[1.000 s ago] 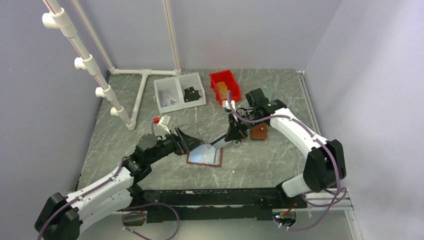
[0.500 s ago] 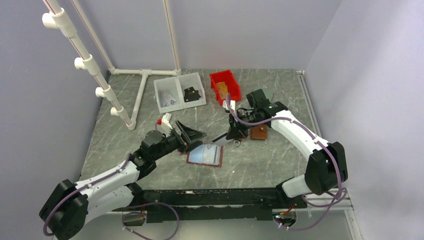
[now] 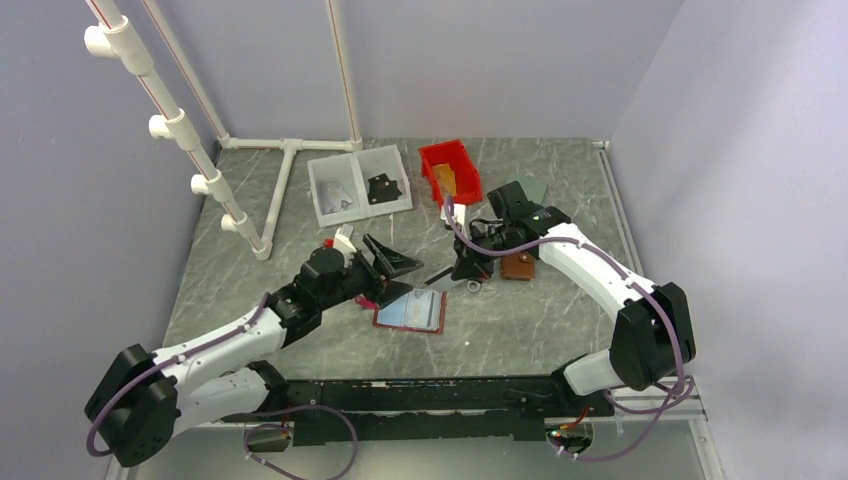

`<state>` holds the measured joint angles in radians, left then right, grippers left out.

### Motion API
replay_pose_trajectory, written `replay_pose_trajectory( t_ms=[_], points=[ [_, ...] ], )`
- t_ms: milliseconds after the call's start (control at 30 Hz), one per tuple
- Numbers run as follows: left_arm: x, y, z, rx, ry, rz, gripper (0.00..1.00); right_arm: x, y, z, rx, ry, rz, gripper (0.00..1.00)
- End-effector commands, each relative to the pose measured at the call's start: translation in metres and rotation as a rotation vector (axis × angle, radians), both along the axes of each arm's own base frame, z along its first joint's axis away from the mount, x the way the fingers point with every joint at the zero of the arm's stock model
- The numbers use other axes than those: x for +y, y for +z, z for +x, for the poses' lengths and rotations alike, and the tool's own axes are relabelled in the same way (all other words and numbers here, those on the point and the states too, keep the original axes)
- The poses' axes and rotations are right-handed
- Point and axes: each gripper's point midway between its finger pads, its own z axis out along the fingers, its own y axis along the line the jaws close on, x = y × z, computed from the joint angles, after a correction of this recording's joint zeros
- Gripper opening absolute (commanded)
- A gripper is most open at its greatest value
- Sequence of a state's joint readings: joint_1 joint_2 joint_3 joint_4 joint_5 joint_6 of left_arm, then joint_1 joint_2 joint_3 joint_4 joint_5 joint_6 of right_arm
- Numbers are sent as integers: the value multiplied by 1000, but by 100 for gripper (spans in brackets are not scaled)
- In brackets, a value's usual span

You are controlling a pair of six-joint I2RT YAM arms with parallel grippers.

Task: Take the credit cards out of the card holder
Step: Place the credit card in the storage box.

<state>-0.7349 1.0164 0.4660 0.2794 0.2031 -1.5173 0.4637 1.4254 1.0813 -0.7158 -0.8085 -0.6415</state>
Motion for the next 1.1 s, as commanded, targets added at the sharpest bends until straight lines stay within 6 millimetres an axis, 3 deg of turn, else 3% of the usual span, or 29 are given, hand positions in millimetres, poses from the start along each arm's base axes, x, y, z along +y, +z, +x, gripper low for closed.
replay_pose_trajectory(
  t_ms=[0,167,767,1067],
  points=[
    [-9,10,8,67,43,24,85,4,4,7,-73,-12,-7,0],
    [-25,8,11,124,40,4,86,5,0,8,-91,-19,-29,0],
    [-52,-36,34,424,134,-76,81,13,-2,7,-253,-33,-82,0],
    [-59,-50,35,455,123,-106,52,21,-7,3,-358,-15,-128,0]
  ],
)
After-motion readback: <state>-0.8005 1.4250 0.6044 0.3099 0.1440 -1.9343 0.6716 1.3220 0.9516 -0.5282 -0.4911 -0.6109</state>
